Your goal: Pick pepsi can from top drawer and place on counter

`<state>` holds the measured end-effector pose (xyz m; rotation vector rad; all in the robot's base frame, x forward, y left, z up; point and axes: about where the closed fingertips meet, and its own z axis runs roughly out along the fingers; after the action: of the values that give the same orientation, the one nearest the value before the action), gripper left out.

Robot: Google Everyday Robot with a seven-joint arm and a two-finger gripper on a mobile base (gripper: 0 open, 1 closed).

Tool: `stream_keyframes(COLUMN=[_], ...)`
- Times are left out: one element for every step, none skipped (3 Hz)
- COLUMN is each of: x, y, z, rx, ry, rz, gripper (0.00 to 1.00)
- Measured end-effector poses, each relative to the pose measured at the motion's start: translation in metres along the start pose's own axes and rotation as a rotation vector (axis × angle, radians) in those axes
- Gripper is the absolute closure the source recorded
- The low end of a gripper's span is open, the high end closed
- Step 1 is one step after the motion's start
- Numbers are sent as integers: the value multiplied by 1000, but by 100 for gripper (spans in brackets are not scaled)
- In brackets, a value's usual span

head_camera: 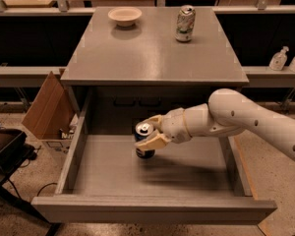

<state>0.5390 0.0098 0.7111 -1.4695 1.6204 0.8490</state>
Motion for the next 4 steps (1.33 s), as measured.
stream_keyframes(x=[-119,-210,-259,-282], y=[-2,-25,-77,-141], z=[-26,-36,-30,-13], rx=[19,46,100,169], ry=[35,38,43,43], rz=[-67,-92,-46,21], gripper=[100,100,100,100])
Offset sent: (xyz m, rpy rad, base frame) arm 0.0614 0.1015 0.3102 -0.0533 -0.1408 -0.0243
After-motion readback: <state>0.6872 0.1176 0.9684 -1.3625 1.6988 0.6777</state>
